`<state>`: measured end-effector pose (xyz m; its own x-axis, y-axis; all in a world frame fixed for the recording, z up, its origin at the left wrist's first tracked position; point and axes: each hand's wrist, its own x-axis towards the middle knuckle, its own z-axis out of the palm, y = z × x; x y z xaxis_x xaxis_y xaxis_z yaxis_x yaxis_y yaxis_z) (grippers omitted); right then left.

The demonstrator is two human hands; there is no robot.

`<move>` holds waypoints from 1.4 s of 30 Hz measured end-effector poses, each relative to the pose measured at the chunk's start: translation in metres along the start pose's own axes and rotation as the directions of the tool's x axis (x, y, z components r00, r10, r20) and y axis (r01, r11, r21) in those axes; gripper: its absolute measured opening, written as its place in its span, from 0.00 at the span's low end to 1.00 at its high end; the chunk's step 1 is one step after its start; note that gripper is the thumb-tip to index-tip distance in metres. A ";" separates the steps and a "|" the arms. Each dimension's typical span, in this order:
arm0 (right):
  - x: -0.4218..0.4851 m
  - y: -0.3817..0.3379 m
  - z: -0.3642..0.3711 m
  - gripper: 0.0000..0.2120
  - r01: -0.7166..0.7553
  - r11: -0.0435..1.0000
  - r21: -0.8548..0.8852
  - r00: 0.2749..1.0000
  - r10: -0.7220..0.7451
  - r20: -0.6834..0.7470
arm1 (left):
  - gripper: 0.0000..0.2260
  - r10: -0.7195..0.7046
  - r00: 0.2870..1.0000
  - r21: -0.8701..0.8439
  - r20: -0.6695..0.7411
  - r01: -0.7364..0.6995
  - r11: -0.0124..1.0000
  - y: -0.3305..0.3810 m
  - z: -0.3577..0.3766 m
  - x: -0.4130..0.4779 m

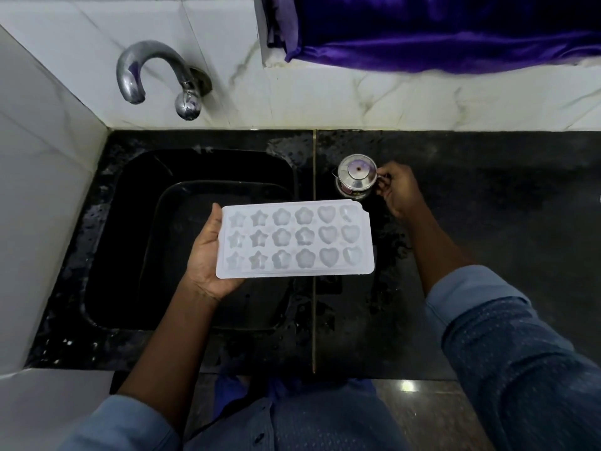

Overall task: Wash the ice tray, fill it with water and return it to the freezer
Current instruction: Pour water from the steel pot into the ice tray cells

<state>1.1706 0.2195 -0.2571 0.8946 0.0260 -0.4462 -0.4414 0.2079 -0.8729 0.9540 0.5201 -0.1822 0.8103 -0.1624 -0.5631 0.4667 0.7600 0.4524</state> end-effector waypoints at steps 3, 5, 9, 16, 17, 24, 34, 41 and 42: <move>0.002 0.005 -0.001 0.08 -0.006 1.000 0.003 1.000 0.006 0.010 | 0.36 -0.013 1.000 -0.011 0.002 0.013 1.000 -0.001 0.000 -0.001; 0.003 0.009 -0.002 0.08 -0.001 1.000 -0.002 1.000 0.001 0.017 | 0.36 0.004 0.999 0.021 -0.033 -0.003 1.000 -0.002 0.003 -0.002; 0.005 0.009 -0.004 0.06 0.010 0.998 -0.059 1.000 -0.009 0.014 | 0.36 0.016 0.998 0.029 -0.062 -0.014 0.999 -0.002 0.010 -0.008; 0.006 0.009 -0.014 0.16 0.092 0.944 -0.316 0.995 -0.073 0.071 | 0.36 0.021 0.998 0.027 -0.054 -0.019 0.999 -0.005 0.013 -0.012; 0.006 0.010 -0.014 0.16 0.098 0.938 -0.332 0.995 -0.079 0.068 | 0.36 0.022 0.998 0.030 -0.055 -0.021 0.999 -0.005 0.014 -0.012; -0.004 0.015 -0.010 0.13 0.119 0.918 -0.377 0.993 -0.110 0.045 | 0.35 0.029 0.998 0.045 -0.062 -0.026 0.999 -0.011 0.017 -0.013; -0.033 0.001 -0.020 0.19 0.146 0.824 -0.548 0.868 -0.372 -0.328 | 0.35 0.044 0.998 0.026 -0.044 -0.043 0.999 -0.018 0.020 -0.022; -0.136 -0.035 0.011 0.15 0.225 0.970 -0.086 0.965 -0.235 -0.120 | 0.35 0.079 0.996 -0.017 -0.041 -0.080 0.997 -0.021 0.012 -0.033; -0.151 -0.037 0.017 0.19 0.160 0.985 -0.062 0.986 -0.162 -0.027 | 0.35 0.081 0.996 -0.020 -0.039 -0.081 0.996 -0.021 0.011 -0.035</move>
<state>1.0531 0.2244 -0.1547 0.9521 -0.0345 -0.3038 -0.2957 0.1483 -0.9437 0.9200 0.5026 -0.1645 0.8309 -0.0760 -0.5512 0.3921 0.7829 0.4831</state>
